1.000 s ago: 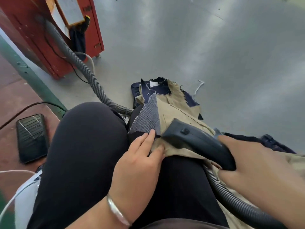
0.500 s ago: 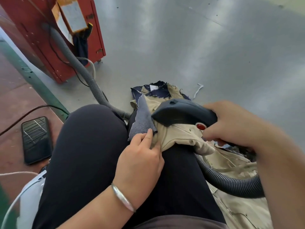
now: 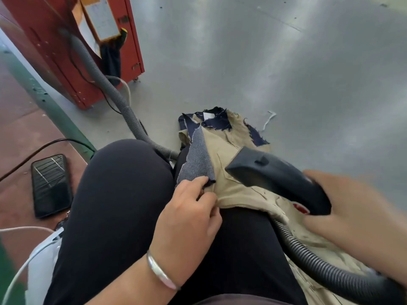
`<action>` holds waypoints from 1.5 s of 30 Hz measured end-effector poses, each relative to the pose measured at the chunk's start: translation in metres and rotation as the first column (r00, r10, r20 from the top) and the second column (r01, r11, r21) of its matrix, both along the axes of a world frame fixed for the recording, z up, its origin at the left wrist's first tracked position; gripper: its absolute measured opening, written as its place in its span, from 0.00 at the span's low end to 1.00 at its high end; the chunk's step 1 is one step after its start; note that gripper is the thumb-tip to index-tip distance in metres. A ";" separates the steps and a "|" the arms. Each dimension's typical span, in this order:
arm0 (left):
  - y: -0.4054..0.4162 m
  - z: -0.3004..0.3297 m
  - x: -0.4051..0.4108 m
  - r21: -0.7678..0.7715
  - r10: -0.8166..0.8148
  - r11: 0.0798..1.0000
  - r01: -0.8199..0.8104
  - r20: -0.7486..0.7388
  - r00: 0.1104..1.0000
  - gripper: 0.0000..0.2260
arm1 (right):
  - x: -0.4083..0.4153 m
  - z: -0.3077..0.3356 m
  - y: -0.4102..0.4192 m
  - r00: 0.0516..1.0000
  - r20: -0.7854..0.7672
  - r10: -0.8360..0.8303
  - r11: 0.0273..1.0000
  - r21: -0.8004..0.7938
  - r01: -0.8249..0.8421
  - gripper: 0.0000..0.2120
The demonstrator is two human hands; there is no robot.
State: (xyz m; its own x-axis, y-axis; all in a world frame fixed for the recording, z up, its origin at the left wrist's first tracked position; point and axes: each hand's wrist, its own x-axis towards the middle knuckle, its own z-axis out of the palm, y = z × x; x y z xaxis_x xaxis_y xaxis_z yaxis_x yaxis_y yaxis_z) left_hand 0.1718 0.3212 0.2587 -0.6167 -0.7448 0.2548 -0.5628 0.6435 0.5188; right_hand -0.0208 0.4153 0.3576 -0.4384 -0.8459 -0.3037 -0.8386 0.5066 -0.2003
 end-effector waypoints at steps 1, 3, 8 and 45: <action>-0.001 0.001 0.000 0.015 -0.003 1.000 0.003 -0.001 1.000 0.05 | 0.006 -0.003 0.000 1.000 -0.024 0.018 0.998 0.063 -0.016 0.12; -0.004 0.002 -0.001 0.045 -0.005 0.999 0.005 0.003 1.000 0.06 | 0.013 -0.007 -0.006 0.999 -0.042 -0.002 0.993 0.121 0.007 0.11; -0.007 0.004 -0.007 0.077 -0.019 0.997 0.016 0.038 0.999 0.08 | 0.011 -0.020 -0.048 0.997 -0.064 -0.044 0.998 -0.054 0.041 0.09; -0.018 0.023 -0.009 -0.098 -0.285 0.938 0.334 0.332 0.899 0.19 | -0.042 -0.068 -0.021 0.937 0.188 -0.295 0.952 -0.027 0.305 0.10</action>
